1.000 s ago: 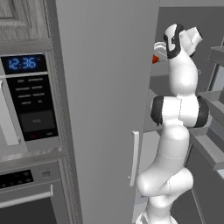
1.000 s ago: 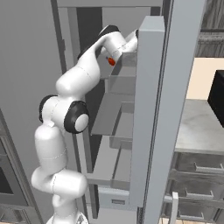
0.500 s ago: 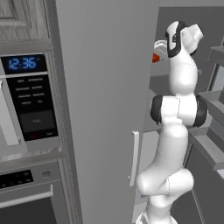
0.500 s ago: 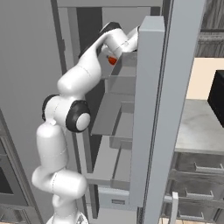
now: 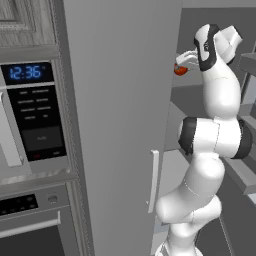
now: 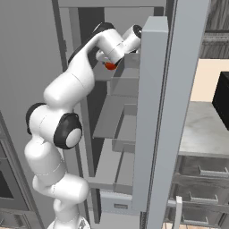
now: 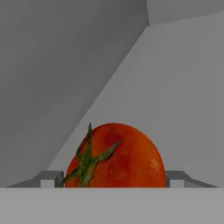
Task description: Take the tomato and potato out of the freezer and place them in the tupperware container on the counter. Then put the tupperware containing the vegetables back in the freezer.
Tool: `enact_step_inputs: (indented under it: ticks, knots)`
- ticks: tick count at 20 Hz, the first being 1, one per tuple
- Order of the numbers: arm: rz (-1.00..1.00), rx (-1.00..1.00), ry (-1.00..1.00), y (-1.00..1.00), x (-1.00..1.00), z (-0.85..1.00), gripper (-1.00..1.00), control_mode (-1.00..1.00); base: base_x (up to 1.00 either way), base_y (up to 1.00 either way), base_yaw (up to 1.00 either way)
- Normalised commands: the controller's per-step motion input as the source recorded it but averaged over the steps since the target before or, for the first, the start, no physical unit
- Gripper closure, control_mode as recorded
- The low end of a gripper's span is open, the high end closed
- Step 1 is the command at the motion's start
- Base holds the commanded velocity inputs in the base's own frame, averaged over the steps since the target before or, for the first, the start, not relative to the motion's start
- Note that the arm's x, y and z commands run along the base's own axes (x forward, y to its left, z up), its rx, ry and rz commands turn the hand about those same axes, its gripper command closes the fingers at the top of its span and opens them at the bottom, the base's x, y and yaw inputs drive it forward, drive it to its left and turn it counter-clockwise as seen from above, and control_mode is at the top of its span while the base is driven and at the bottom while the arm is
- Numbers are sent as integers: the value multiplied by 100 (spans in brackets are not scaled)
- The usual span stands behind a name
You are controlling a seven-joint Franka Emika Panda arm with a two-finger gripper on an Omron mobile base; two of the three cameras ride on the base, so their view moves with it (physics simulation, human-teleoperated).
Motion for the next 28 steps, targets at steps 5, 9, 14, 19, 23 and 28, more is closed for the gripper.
enact_step_inputs:
  ticks: [5,9,14,19,23,28]
  knots:
    - [0,-17,-5,40,-27,0,100,-100,0,0,0]
    - [0,-7,0,6,-58,15,100,-100,0,0,0]
    - [0,-4,0,1,-50,27,100,-100,0,0,0]
    - [0,-1,0,7,-62,25,100,-100,0,0,0]
    - [0,-1,0,6,-71,18,100,-100,0,0,0]
    - [-1,-6,0,19,-80,1,100,-100,0,0,0]
